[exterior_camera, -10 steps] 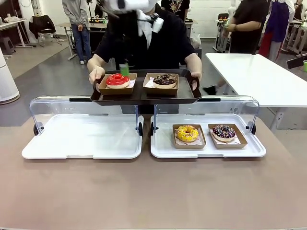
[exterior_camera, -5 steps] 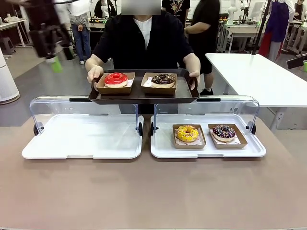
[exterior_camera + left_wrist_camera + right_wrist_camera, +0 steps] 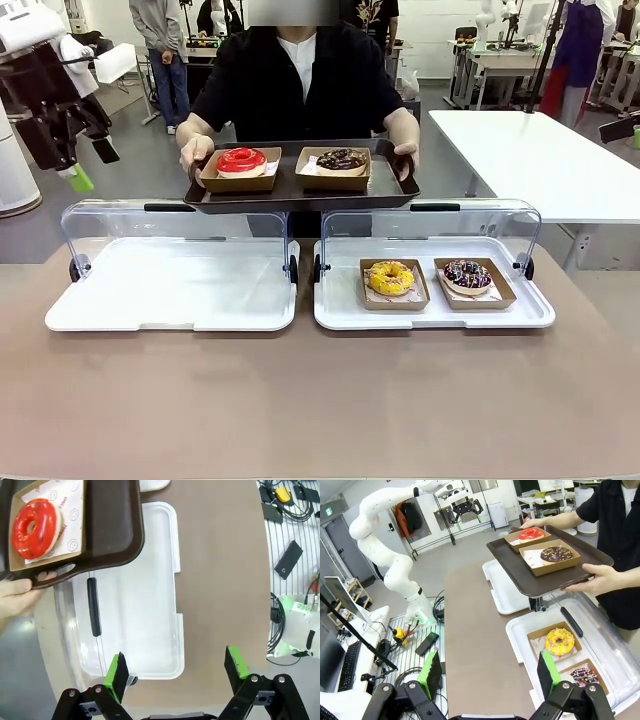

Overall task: Provide the desired donut to the person.
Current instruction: Place the picked Paper togo box onto the Handle tray extended by the person.

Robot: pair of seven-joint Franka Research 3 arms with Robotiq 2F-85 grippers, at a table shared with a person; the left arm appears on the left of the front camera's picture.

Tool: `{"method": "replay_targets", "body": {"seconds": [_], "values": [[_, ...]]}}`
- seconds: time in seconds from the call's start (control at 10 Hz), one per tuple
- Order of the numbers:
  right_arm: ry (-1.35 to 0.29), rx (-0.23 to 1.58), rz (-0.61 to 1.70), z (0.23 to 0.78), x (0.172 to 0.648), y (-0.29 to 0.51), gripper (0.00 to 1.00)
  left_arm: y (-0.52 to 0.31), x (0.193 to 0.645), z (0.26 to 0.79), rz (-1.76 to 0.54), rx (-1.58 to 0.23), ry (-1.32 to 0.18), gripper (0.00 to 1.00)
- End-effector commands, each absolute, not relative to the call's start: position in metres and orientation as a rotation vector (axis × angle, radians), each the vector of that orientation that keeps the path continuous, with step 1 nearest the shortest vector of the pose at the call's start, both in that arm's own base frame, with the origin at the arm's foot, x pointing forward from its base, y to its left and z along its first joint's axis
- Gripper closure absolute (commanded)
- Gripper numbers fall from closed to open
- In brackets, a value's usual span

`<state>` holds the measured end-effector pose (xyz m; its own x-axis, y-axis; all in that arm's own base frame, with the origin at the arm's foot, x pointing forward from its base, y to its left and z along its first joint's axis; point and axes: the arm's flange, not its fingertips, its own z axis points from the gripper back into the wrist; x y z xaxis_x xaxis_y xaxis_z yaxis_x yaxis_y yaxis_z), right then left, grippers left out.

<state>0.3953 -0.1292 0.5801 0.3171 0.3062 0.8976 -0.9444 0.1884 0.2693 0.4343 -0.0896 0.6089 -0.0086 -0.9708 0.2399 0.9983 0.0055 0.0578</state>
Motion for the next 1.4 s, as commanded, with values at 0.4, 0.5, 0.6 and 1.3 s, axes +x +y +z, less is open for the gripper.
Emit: {"method": "replay_targets", "body": {"seconds": [0.4,0.5,0.6,1.3], "values": [[-0.826,1.000,1.033,0.582,0.395,-0.128,0.00,-0.087,0.436,0.612,-1.548,-0.140,-0.239,0.00],[-0.826,1.000,1.033,0.582,0.395,-0.128,0.00,-0.087,0.436,0.612,-1.548,-0.140,-0.239,0.00],[-0.826,1.000,1.033,0.582,0.395,-0.128,0.00,-0.087,0.436,0.612,-1.548,-0.140,-0.239,0.00],[-0.826,1.000,1.033,0.582,0.395,-0.128,0.00,-0.016,0.420,0.593,-1.633,-0.378,-0.535,0.00]]}}
